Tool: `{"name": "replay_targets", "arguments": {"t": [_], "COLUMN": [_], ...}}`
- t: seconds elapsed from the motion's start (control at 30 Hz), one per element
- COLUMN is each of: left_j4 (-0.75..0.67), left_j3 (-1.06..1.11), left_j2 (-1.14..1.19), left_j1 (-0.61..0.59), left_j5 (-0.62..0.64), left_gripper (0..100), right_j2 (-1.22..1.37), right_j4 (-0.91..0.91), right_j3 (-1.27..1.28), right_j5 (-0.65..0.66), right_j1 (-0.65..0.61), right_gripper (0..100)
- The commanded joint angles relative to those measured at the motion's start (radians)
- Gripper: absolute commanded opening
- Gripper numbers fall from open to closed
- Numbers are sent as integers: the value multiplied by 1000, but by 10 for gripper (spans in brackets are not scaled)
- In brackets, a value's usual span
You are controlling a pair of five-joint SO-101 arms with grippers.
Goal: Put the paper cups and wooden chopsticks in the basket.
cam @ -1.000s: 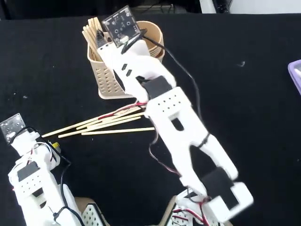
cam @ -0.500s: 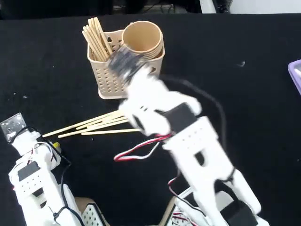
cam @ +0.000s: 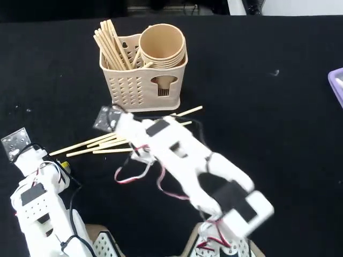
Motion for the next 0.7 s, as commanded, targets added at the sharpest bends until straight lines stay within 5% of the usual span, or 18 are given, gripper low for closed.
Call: {"name": "replay_targets", "arguments": {"t": [0.0,0.37,0.67], "left_j4": [-17,-17,-17], "left_j3": [-35,-35,-35], "left_j2": [-12,-12,-12], "left_j1": [8,8,8], "left_j5": [2,2,2], "left_gripper": [249,249,249], "right_j2": [93,216,15], "right_j4": [68,94,256], "right_j3": [-159,-225,-223], "right_j5": [58,64,64], "right_j1": [-12,-6,-8], "right_gripper": [111,20,11]}}
